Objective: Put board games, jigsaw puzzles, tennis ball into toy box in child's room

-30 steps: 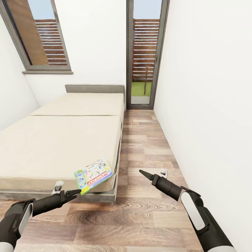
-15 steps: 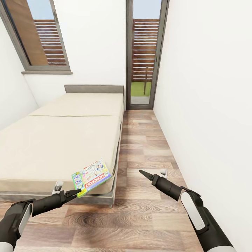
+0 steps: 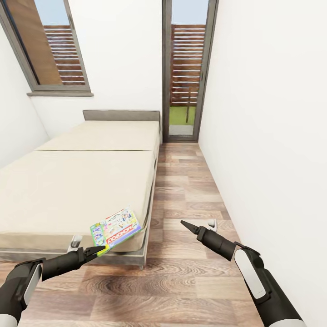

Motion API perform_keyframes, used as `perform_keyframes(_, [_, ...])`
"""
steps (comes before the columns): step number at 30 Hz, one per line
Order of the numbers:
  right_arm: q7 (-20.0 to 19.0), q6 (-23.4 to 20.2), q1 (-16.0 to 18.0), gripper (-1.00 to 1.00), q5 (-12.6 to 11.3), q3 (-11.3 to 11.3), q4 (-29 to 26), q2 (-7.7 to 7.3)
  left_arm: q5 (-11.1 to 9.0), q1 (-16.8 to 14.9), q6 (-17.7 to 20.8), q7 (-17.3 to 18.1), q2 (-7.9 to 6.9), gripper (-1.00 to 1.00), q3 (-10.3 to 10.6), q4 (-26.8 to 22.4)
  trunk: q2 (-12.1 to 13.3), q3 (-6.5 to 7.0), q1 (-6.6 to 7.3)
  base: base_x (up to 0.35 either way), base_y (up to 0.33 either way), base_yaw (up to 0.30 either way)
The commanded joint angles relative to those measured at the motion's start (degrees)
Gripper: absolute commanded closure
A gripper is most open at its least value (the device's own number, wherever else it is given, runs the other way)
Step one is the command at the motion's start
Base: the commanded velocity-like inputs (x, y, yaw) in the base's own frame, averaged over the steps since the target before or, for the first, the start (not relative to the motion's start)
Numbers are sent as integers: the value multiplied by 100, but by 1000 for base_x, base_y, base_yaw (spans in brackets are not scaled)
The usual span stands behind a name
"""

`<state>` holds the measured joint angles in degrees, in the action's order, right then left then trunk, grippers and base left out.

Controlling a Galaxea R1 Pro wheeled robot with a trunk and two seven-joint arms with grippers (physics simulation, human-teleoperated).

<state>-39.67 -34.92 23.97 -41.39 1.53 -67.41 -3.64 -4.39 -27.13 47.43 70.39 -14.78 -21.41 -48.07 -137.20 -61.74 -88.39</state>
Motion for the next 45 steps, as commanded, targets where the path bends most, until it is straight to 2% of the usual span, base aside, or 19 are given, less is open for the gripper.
perform_keyframes(1, [12, -41, 3, -100, -50, 5, -1, -4, -12, -2, 46, 10, 0, -100, -3, -1, -2, -5, 1, 0, -62, 0])
perform_keyframes(29, [12, -41, 3, -100, -46, 5, 10, 4, -17, -2, 39, 17, -7, -100, -3, -1, -2, -5, 1, 35, -5, 0])
perform_keyframes(30, [12, -41, 3, -100, -46, 5, 11, 4, -17, -2, 38, 17, -7, 100, -3, -1, -2, -5, 1, 1, 0, 0])
perform_keyframes(41, [12, -41, 3, -100, -44, 5, 25, 4, -18, -2, 47, 53, -16, 100, -4, -1, -2, -5, 1, 0, 0, 0])
perform_keyframes(45, [12, -41, 3, -100, -45, 5, 26, 4, -18, -2, 47, 54, -16, 100, -3, -1, 158, 67, 89, 0, 0, 0])
